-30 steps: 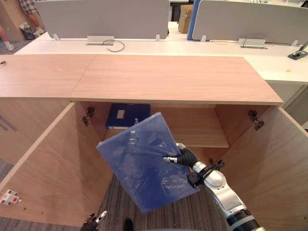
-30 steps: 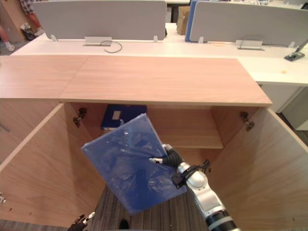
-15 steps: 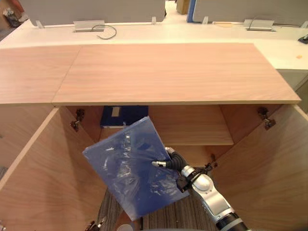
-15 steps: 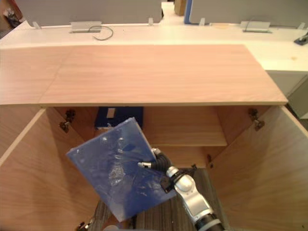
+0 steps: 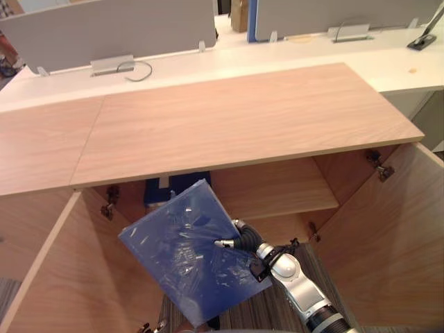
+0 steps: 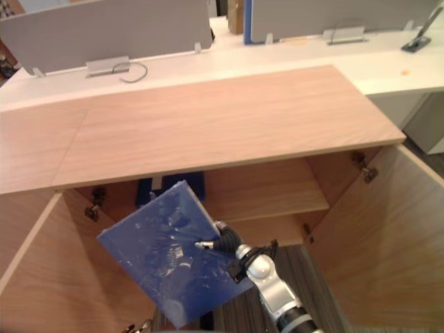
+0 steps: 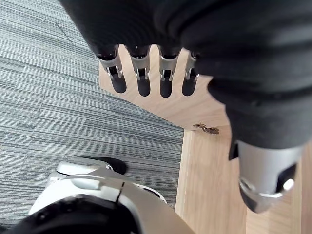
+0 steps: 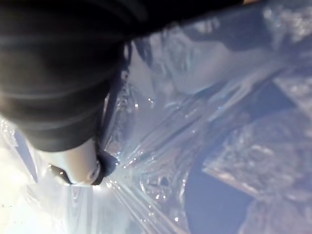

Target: Walk over to the cabinet, pick up the folder, carry it to the office cabinet, place the folder inside the office cabinet, then close the office cabinet door

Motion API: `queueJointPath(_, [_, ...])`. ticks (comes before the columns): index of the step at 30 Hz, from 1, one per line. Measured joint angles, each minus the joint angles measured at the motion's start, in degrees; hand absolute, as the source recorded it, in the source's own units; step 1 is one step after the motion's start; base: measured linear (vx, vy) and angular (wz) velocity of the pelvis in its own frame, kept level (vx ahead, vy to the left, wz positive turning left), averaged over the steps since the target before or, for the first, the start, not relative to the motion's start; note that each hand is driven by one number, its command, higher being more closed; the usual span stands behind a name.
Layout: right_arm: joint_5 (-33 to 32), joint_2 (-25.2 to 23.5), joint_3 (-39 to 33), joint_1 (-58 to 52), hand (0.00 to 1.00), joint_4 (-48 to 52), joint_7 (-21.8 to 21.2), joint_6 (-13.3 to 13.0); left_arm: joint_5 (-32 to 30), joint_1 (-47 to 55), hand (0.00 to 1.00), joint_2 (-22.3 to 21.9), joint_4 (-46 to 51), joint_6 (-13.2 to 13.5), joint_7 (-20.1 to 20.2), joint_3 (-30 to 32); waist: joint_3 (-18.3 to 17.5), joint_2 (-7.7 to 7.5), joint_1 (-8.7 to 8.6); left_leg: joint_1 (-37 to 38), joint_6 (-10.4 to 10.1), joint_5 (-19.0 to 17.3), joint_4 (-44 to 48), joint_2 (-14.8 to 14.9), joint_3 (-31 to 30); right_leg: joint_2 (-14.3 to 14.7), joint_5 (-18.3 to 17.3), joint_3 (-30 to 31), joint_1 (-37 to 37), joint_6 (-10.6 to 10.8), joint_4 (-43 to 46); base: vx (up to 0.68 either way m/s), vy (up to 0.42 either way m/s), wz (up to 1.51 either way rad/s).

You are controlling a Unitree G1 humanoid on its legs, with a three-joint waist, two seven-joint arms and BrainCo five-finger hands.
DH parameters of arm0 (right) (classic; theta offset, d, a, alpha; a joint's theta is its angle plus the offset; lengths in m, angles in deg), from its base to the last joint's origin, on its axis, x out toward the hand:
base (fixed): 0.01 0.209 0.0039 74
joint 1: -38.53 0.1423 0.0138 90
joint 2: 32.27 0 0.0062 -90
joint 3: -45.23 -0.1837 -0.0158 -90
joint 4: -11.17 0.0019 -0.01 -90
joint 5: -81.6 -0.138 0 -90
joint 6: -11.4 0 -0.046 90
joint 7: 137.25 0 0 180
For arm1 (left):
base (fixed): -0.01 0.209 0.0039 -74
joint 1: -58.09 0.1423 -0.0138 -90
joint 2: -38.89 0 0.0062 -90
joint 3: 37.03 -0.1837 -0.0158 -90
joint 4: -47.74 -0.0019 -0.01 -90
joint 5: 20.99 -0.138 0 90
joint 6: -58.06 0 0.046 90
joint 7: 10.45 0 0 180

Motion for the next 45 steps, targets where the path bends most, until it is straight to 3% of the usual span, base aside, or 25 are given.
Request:
queueJointPath(1, [0.03, -0.02, 0.71, 0.48, 1.00, -0.14, 0.00, -0.03, -0.56, 0.71, 0.00, 0.18, -0.05, -0.09, 0.07, 0.02, 0.18, 0.35, -0.09, 0.54, 0.78, -0.75, 1.14, 0.51, 0.31, -1.45, 0.06, -2.65, -1.24, -2.97, 4.62, 0.05, 0.100, -0.11])
queueJointPath(2, [0.07, -0.04, 0.80, 0.88, 1.00, -0.29, 0.00, -0.03, -0.93, 0.84, 0.00, 0.38, -0.14, -0.13, 0.09, 0.01, 0.24, 0.37, -0.22, 0.50, 0.90, -1.37, 2.21, 0.93, 0.51, -2.23, -1.22, -3.65, -1.87, -4.49, 6.18, 0.02, 0.035, -0.08])
queueJointPath(3, [0.12, -0.08, 0.99, 1.57, 1.00, -0.39, -0.02, -0.04, -1.76, 0.66, 0.00, 0.87, -0.82, -0.13, 0.08, 0.00, 0.55, 0.88, -0.06, -0.35, 0.78, -3.28, 5.48, 2.35, 0.23, -3.23, -3.34, -5.16, -2.72, -4.90, 7.38, 0.00, 0.008, -0.05])
queueJointPath(4, [0.06, -0.12, 0.93, 2.04, 1.00, -0.35, -0.05, -0.06, -2.28, 0.54, 0.00, 1.51, -1.36, -0.15, 0.06, 0.01, 1.06, 1.52, 0.03, -1.77, 0.59, -5.94, 10.27, 4.69, -0.63, -3.43, -3.76, -5.81, -3.38, -4.72, 5.54, 0.00, 0.000, 0.00])
queueJointPath(5, [0.03, -0.18, 0.90, 2.04, 1.00, -0.31, -0.04, -0.08, -2.42, 0.54, 0.00, 1.70, -1.40, -0.15, 0.05, 0.02, 1.12, 1.51, 0.03, -2.10, 0.40, -6.46, 11.25, 5.07, -0.87, -3.46, -3.73, -5.85, -3.52, -4.67, 4.89, -0.04, -0.093, 0.08])
queueJointPath(8, [-0.49, -0.23, 0.41, 2.47, 1.00, 0.17, 0.11, -0.16, -2.91, -0.11, 0.00, 3.44, -1.36, -0.14, 0.04, -0.10, 2.79, 0.68, -0.14, -5.32, -1.04, -11.33, 20.24, 7.23, -3.08, -3.79, -2.57, -5.98, -3.87, -2.84, -2.68, -0.04, -0.200, 0.27])
queueJointPath(9, [-0.56, -0.53, 0.41, 2.53, 1.00, 0.88, 0.57, -0.18, -3.13, -0.30, 0.00, 4.64, -1.12, -0.03, 0.05, -0.57, 3.60, -0.94, -0.19, -6.88, -2.12, -13.59, 23.97, 6.63, -4.01, -4.46, -0.56, -6.20, -3.41, -0.36, -6.19, -0.03, -0.228, 0.35])
queueJointPath(10, [-0.57, -0.94, 0.42, 2.66, 1.00, 1.31, 0.80, -0.18, -3.48, -0.37, 0.00, 5.40, -1.08, 0.02, 0.05, -0.59, 4.17, -2.23, -0.14, -7.46, -2.81, -14.49, 25.75, 5.96, -4.15, -5.15, -0.22, -6.66, -3.37, 0.61, -7.78, -0.02, -0.330, 0.53])
queueJointPath(11, [-0.73, -0.74, 0.31, 3.08, 1.00, 1.48, 1.27, -0.30, -4.02, -1.26, 0.00, 5.25, -1.87, -0.30, -0.03, -0.53, 5.48, -1.76, -0.60, -8.82, -4.17, -15.99, 29.21, 6.46, -6.29, -5.11, 0.26, -7.46, -3.39, 5.03, -6.18, 0.00, -0.300, 0.34])
queueJointPath(12, [-0.73, 0.04, 0.33, 3.60, 1.00, 1.46, 1.35, -0.16, -4.30, -1.08, 0.00, 4.33, -1.72, -0.31, -0.10, -0.55, 5.32, -0.70, -0.51, -10.24, -4.95, -16.35, 30.13, 8.25, -7.33, -3.17, -0.44, -8.39, -4.27, 4.10, -6.06, 0.01, -0.277, 0.25])
queueJointPath(14, [-0.60, 0.28, 0.59, 4.53, 1.00, 1.53, 1.31, -0.16, -4.27, -0.94, 0.00, 3.69, -1.66, -0.45, -0.31, -0.53, 5.44, 0.11, -0.12, -12.08, -5.96, -15.85, 29.30, 9.30, -8.53, -1.98, -1.36, -9.01, -6.33, 3.11, -5.42, 0.05, -0.203, 0.01])
queueJointPath(16, [-0.71, 0.72, 0.00, 4.81, 1.00, 1.58, 1.38, -0.16, -4.25, -1.48, 0.00, 3.35, -1.54, -0.54, -0.49, -0.54, 6.54, -0.18, -0.33, -12.59, -7.07, -15.12, 28.69, 9.27, -9.59, -1.97, -2.10, -9.95, -7.25, 2.71, -4.00, 0.09, -0.189, 0.15])
queueJointPath(19, [0.96, 3.32, -0.50, 5.90, 1.00, 1.58, 1.25, -0.14, -4.10, -2.56, 0.00, 2.49, 1.07, -0.46, -0.50, -0.64, 6.95, -0.32, -0.46, -15.08, -7.38, -15.67, 31.40, 8.77, -10.37, -4.53, -4.31, -11.27, -9.74, 2.50, 2.06, 0.16, -0.073, 0.19])
queueJointPath(23, [9.61, 9.96, 0.99, 8.55, 1.00, 1.45, 1.04, -0.23, -3.67, -4.33, 0.00, 2.09, 4.43, 0.76, -0.49, -1.03, 8.39, -0.70, -0.51, -17.80, -6.59, -16.44, 33.77, 5.70, -10.36, -9.79, -6.55, -12.08, -13.07, 3.02, 8.70, 0.08, 0.026, 0.22])
queueJointPath(26, [13.59, 15.35, 1.77, 12.35, 1.00, 1.09, 0.58, -1.00, -3.62, -4.31, 0.00, 2.26, 5.42, 1.31, -0.46, -1.07, 9.37, -0.72, -0.54, -21.13, -5.75, -19.05, 38.47, 3.73, -10.20, -13.30, -9.97, -11.73, -16.13, 3.70, 13.98, 0.00, 0.049, 0.18])
queueJointPath(31, [25.78, 23.05, 8.07, 21.79, 1.00, -4.37, 1.18, -6.75, -3.58, -4.21, 0.00, 2.62, 4.63, 1.52, -0.25, -1.66, 10.07, -1.03, 0.01, -26.23, -4.97, -22.36, 46.03, 2.36, -10.14, -16.76, -13.40, -9.58, -21.39, 4.08, 22.07, -0.08, 0.038, 0.07])
queueJointPath(34, [29.38, 25.32, 8.21, 23.49, 1.00, -6.23, 1.20, -7.73, -3.29, -4.20, 0.00, 2.64, 4.59, 1.67, -0.20, -1.73, 10.18, -1.16, 0.36, -30.21, -4.41, -23.07, 49.32, 1.63, -10.28, -18.34, -14.25, -8.77, -25.11, 3.94, 25.41, -0.08, 0.035, 0.11])
queueJointPath(37, [29.06, 25.59, 6.48, 24.50, 1.00, -8.26, 1.22, -7.67, -2.79, -4.29, 0.00, 2.67, 4.80, 1.79, -0.20, -1.88, 10.21, -1.14, 0.12, -33.18, -4.17, -23.22, 51.25, 0.97, -10.57, -19.24, -14.44, -8.49, -27.65, 3.79, 27.19, -0.07, 0.036, 0.12])
queueJointPath(38, [28.24, 25.18, 3.53, 24.50, 1.00, -8.88, 1.20, -7.54, -2.53, -4.28, 0.00, 2.69, 5.10, 1.80, -0.20, -2.34, 10.21, -1.13, 0.16, -34.57, -4.00, -23.32, 52.16, 0.75, -10.59, -19.72, -14.54, -8.32, -28.88, 3.80, 28.03, -0.06, 0.060, 0.12])
queueJointPath(40, [20.13, 23.19, -3.08, 24.65, 1.00, -11.14, 1.32, -5.18, -2.28, -4.28, 0.00, 2.65, 5.28, 1.78, -0.19, -3.06, 10.21, -1.11, 0.23, -36.27, -3.63, -23.52, 53.56, 0.34, -10.64, -20.37, -14.65, -7.89, -30.42, 3.82, 29.30, -0.05, 0.060, 0.11])
queueJointPath(41, [11.09, 20.86, -9.94, 25.13, 1.00, -13.35, 2.49, -2.94, -1.82, -4.27, 0.00, 2.48, 5.27, 1.74, -0.15, -3.10, 10.21, -1.11, 0.27, -37.09, -3.34, -23.67, 54.49, -0.13, -10.60, -21.07, -14.76, -7.25, -31.41, 3.95, 30.33, -0.02, 0.035, 0.08])
queueJointPath(42, [6.94, 20.05, -12.26, 25.61, 1.00, -14.20, 3.66, -2.25, -1.66, -4.26, 0.00, 2.48, 5.26, 1.73, -0.13, -3.10, 10.21, -1.11, 0.31, -37.32, -3.22, -23.74, 54.85, -0.26, -10.47, -21.40, -14.80, -6.96, -31.76, 3.99, 30.70, -0.02, 0.040, 0.07])
queueJointPath(45, [-10.52, 15.13, -25.30, 27.77, 1.00, -16.31, 12.31, -1.12, -1.36, -4.25, 0.00, 2.18, 5.52, 1.62, -0.12, -3.09, 10.22, -1.09, 0.39, -38.18, -2.92, -23.90, 56.34, -1.13, -10.01, -22.49, -14.97, -5.37, -33.11, 4.26, 32.37, -0.01, 0.033, 0.06])
